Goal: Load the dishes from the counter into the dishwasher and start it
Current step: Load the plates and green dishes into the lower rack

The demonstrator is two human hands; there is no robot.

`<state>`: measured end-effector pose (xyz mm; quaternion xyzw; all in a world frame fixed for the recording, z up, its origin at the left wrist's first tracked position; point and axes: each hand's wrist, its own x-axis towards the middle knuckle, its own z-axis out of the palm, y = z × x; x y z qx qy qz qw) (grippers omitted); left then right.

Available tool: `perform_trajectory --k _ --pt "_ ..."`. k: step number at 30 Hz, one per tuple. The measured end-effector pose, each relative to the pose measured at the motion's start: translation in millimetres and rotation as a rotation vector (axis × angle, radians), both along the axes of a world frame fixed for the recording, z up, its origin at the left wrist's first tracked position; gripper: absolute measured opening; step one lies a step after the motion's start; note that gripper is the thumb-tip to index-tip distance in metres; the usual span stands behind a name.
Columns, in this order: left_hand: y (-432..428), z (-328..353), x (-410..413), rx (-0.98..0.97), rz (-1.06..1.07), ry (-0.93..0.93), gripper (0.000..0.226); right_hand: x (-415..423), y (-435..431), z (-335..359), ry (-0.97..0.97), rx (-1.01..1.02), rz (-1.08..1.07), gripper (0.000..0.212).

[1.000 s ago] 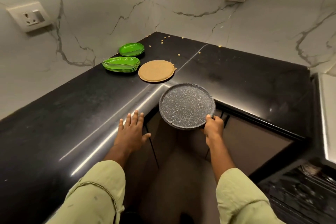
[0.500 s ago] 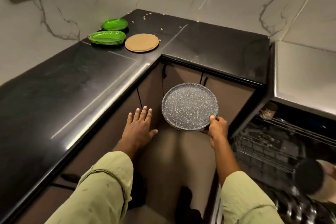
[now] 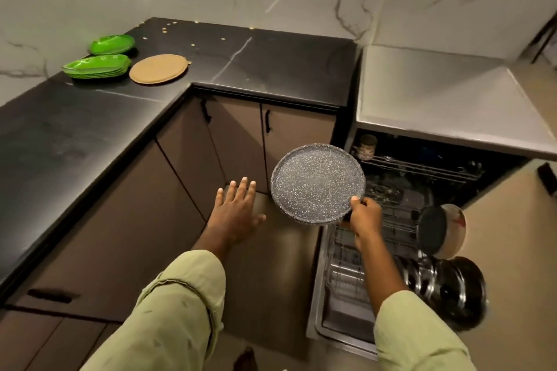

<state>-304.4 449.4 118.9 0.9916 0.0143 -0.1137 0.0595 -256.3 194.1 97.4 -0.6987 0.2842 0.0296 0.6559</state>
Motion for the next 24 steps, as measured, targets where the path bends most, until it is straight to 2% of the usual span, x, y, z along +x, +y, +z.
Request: perform_trajectory --k 5,11,18,21,24 --pt "-85.0 -13.8 -1.1 0.052 -0.074 0.065 0.085 -18.0 -91.0 -8.6 0.023 -0.034 0.003 0.011" --pt "-190.8 -29.5 16.5 0.032 -0.180 0.073 0.084 -29.7 -188.4 -28.8 0.068 -0.062 -0.022 0.020" --pt "-254.9 -46.9 47.2 0.034 -0.264 0.136 0.085 -18.8 -245.9 -50.2 0.141 -0.062 -0.075 0.011" --pt "-271.3 -62.3 67.4 0.015 -0.275 0.208 0.085 -6.2 -263.4 -58.4 0.162 -0.062 -0.078 0.018" --pt "-287.3 -83.8 94.6 -0.023 -0.284 0.275 0.084 9.7 -277.3 -58.9 0.181 -0.177 -0.096 0.024"
